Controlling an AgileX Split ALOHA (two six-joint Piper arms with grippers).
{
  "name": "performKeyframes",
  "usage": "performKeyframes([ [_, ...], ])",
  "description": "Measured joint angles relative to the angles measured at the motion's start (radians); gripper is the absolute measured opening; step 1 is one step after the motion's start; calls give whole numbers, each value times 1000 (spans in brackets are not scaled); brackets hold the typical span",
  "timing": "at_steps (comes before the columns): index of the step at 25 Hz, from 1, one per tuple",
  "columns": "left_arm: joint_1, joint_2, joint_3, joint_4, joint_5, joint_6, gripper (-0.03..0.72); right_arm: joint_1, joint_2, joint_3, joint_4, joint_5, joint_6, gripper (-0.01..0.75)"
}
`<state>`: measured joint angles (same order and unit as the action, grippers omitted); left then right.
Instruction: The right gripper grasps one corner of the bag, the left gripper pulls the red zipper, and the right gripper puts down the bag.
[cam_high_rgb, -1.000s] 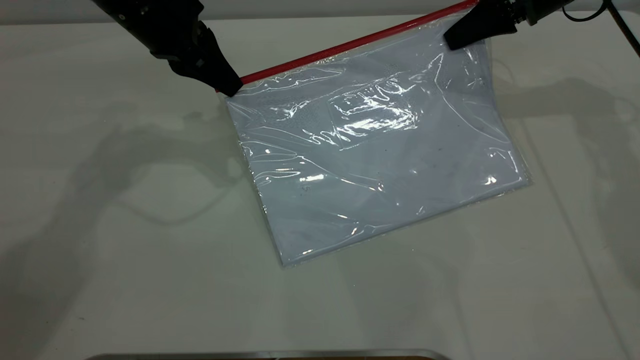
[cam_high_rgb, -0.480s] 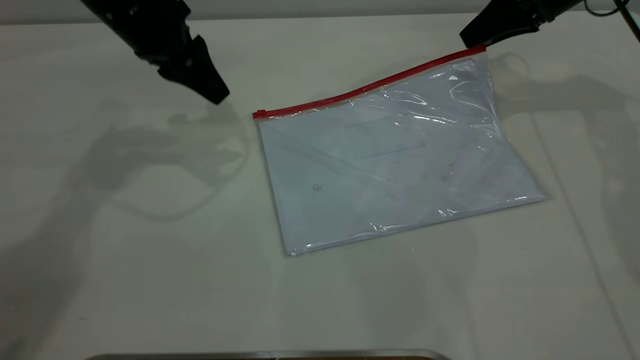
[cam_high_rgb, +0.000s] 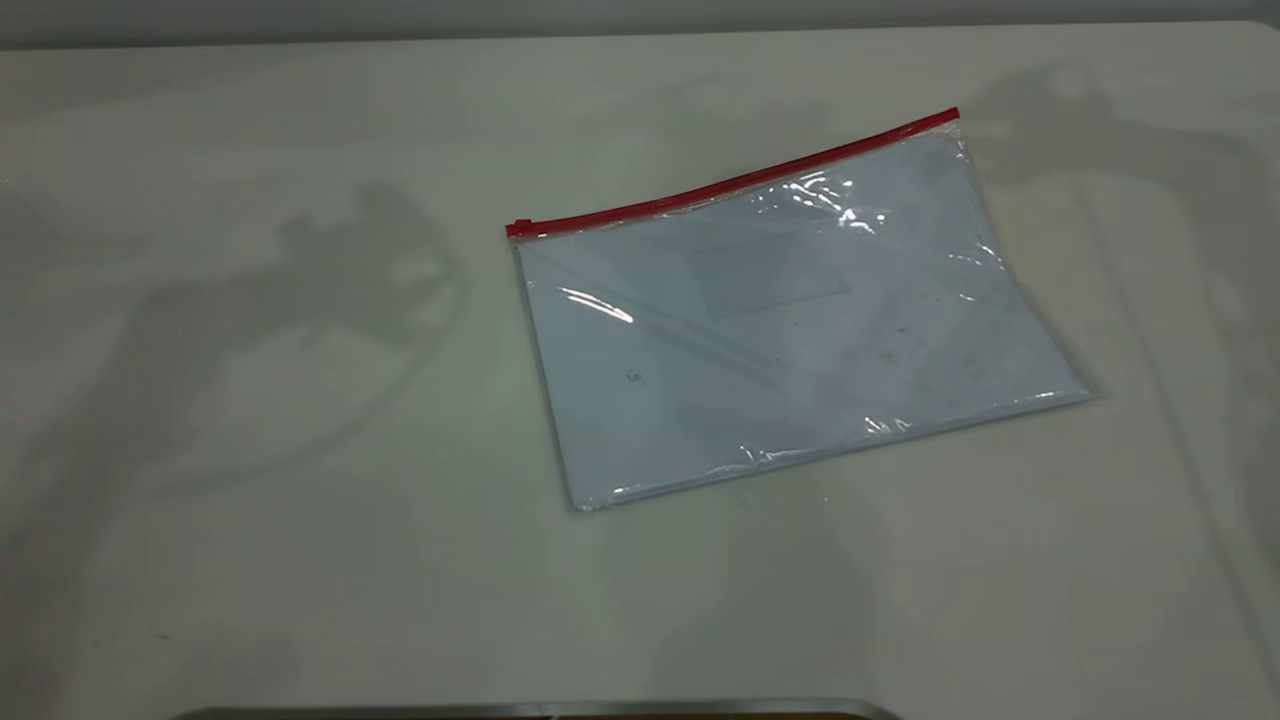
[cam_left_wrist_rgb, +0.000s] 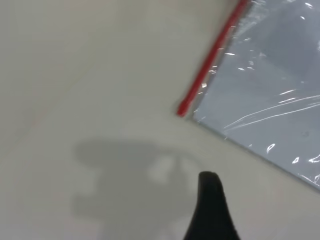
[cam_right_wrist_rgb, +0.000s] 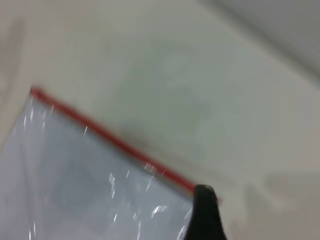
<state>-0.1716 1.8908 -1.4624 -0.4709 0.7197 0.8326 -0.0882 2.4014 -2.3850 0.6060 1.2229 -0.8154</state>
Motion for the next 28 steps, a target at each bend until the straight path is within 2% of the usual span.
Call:
performKeyframes([
  [4,0,-151,0,182,66,-268,590,0,-125,-55,-40,12,148,586],
  [9,0,-318,0,373,273,-549,588,2,-290,-55,-98,12,273,573],
  [13,0,-423,0,505,432,-667,588,9,-414,-55,-129,12,383,573],
  [17,0,-492,2,595,447,-728,588,29,-544,-44,-130,12,486,573],
  [21,0,-542,2,628,447,-743,588,71,-707,68,-130,12,508,573],
  [28,0,-639,2,566,447,-786,588,91,-1001,414,-127,12,508,573],
])
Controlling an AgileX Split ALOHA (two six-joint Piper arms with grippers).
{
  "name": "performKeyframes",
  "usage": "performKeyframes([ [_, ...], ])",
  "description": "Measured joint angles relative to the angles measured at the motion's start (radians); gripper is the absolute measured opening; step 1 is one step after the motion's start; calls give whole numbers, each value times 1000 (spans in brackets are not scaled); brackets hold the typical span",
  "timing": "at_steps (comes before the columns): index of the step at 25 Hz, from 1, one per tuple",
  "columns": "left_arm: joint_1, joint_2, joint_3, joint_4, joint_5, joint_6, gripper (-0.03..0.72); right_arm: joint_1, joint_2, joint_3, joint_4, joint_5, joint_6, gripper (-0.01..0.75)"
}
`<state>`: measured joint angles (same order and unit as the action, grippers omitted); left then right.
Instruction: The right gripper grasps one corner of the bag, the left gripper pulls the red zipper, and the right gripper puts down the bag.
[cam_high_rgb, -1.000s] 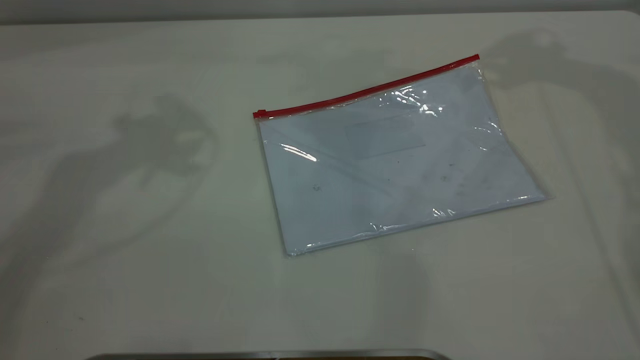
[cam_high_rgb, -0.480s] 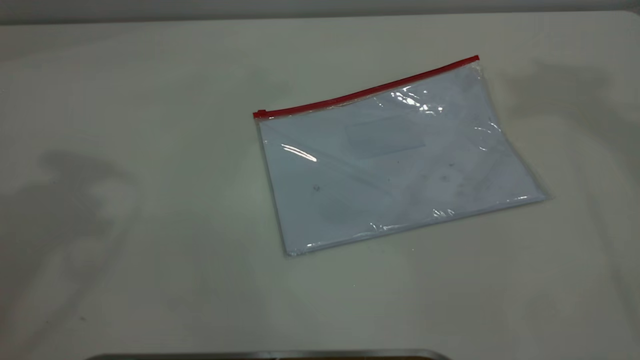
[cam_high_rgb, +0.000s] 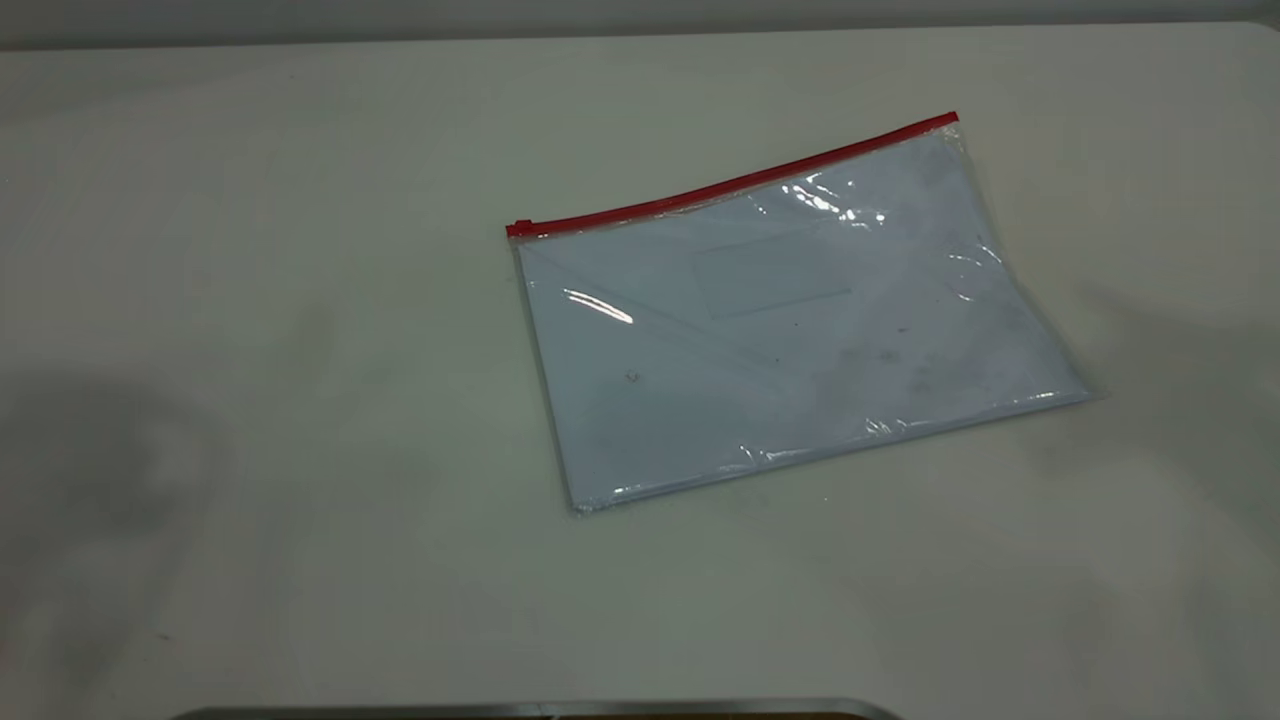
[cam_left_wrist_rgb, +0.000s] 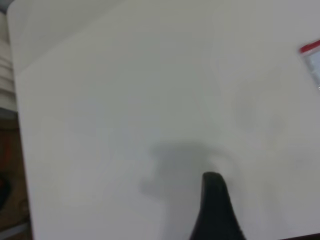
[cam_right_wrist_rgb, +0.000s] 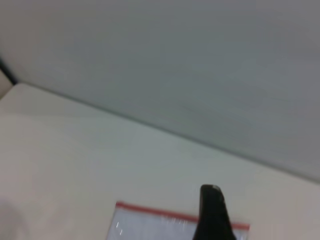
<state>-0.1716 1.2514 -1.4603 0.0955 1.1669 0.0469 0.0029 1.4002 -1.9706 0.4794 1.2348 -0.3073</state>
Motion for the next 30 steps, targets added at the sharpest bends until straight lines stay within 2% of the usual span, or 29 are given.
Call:
performKeyframes([
  [8,0,-162,67,-57,0,-72,588,0,-335,392,-11,0,7,573],
  [21,0,-664,513,-57,0,-75,588,0,-878,934,-43,0,6,573],
  [30,0,-918,722,-57,0,-69,588,0,-1186,1223,-234,0,4,573],
])
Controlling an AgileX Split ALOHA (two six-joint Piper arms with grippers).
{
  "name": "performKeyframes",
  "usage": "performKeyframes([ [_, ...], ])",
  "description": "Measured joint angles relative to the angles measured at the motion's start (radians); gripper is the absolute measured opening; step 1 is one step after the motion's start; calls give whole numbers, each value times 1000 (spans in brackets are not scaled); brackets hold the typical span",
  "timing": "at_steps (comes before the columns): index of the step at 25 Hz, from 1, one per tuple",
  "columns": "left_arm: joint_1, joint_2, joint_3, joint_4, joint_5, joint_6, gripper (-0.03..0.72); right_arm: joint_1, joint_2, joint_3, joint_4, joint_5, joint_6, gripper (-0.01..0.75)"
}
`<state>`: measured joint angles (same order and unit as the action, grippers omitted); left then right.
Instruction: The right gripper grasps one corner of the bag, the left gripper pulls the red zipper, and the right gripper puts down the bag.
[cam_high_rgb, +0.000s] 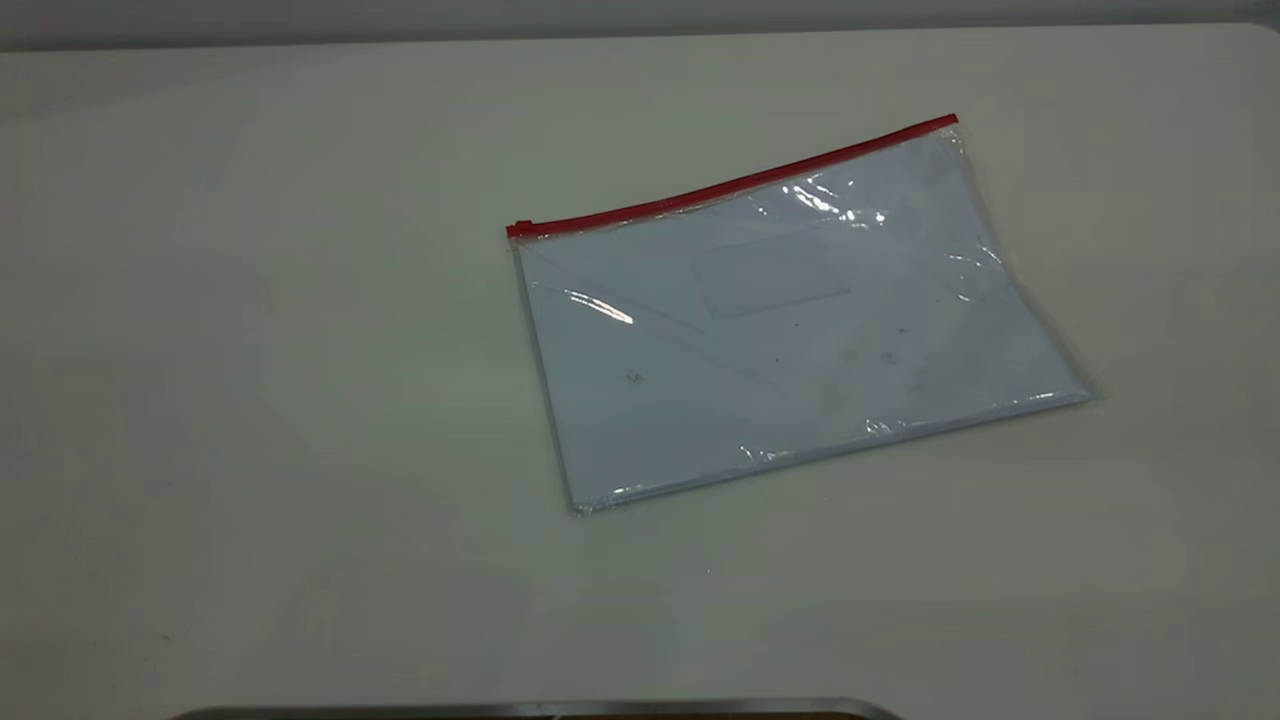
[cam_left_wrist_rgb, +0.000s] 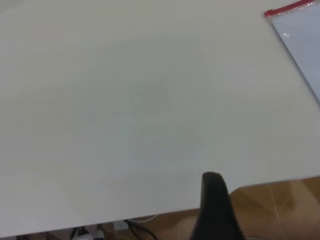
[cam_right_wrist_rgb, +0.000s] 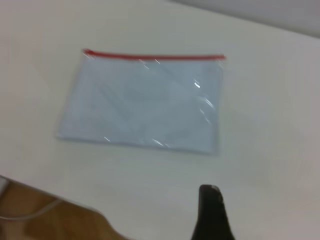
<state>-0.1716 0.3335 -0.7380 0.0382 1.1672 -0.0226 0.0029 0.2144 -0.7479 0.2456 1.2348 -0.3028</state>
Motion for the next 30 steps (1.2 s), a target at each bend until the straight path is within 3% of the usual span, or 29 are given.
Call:
performKeyframes([
  [10,0,-45,117,0,0,6,588,0,-162,250,-49,-61,-12,573],
  [21,0,-45,251,0,-29,8,588,0,-191,263,-55,-86,-23,572],
  [30,0,-45,253,0,-41,8,588,0,-192,263,-55,-86,-24,572],
])
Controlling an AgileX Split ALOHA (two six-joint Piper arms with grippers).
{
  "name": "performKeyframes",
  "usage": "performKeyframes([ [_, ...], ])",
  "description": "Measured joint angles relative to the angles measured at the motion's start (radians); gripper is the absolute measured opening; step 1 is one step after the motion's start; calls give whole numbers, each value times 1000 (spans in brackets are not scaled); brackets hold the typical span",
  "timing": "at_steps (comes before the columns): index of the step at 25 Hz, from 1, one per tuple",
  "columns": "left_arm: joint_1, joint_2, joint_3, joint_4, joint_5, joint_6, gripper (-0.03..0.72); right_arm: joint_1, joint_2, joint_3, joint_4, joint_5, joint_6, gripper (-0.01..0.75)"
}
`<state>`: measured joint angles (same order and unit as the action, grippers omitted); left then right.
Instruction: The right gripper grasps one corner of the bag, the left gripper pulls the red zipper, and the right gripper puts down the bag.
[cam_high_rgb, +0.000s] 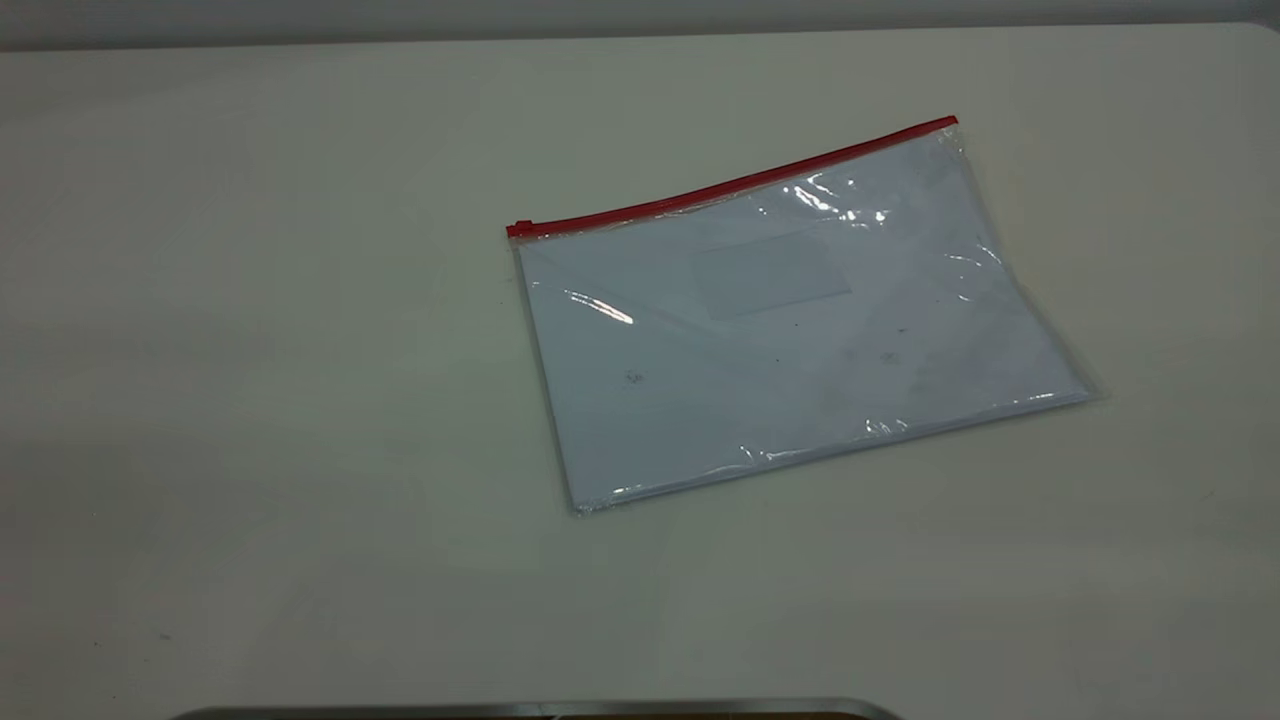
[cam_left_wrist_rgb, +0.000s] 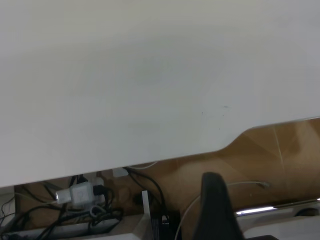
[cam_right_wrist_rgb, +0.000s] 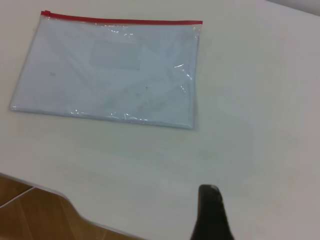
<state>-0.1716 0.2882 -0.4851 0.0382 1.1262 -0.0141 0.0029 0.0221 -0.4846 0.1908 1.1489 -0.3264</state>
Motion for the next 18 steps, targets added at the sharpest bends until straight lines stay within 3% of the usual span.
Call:
performKeyframes([
  [9,3,-6,0,0,-4,0,588,0,0,0,0,0,0,572],
  [18,120,-173,0,-38,-4,14,588,0,0,0,0,0,0,572],
])
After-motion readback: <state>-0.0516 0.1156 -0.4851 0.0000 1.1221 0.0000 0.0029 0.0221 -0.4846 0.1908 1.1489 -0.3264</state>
